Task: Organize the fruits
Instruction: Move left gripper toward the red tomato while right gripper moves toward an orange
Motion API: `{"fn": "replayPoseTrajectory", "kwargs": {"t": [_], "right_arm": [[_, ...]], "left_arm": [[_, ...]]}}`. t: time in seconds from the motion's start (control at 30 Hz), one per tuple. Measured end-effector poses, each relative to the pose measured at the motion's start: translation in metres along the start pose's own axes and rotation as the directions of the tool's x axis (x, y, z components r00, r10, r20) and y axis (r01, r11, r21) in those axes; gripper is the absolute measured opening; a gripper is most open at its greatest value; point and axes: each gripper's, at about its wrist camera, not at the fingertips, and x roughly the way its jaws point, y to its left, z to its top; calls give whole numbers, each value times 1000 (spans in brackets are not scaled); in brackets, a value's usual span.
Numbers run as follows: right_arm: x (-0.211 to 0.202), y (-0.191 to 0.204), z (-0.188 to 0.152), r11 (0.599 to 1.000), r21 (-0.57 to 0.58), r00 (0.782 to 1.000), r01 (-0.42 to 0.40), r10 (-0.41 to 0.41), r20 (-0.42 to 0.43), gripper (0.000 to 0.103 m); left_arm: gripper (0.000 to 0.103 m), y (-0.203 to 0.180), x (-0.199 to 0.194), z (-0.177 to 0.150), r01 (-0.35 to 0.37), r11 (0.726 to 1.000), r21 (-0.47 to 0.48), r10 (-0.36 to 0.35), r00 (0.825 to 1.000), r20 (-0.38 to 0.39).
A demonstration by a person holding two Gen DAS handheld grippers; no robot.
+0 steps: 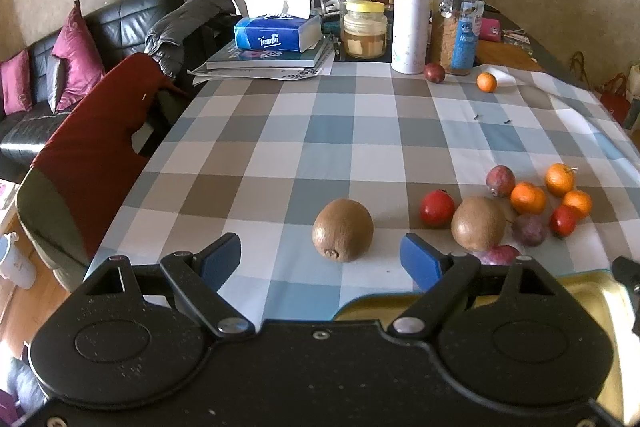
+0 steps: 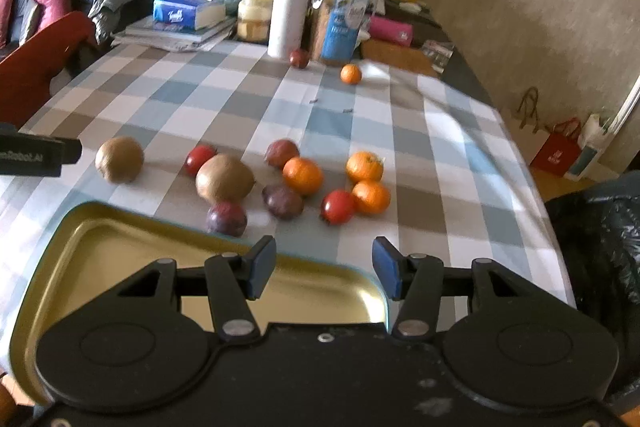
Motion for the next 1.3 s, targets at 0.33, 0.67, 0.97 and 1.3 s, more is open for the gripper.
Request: {"fn": "replayPoseTrajectory", "kwargs": {"t": [0.33,0.67,0.97,1.3], "right_arm": [[49,-11,12,991,134,998,-23,30,-50,46],[101,-25,38,920,384,992,-81,110,-54,46],[139,-27,73,903,427,994,-41,80,-74,46],[165,-17,69,912,399,977,-96,163,-137,46]], "left_arm": [[86,-6,35,4,43,997,-58,-46,998,-44],[82,-26,64,16,16,992,-129,-19,1000,-23],[82,-41,92,31,-32,991,-129,27,999,-43],[82,-54,104,25,-37,994,-99,37,999,-6]]}}
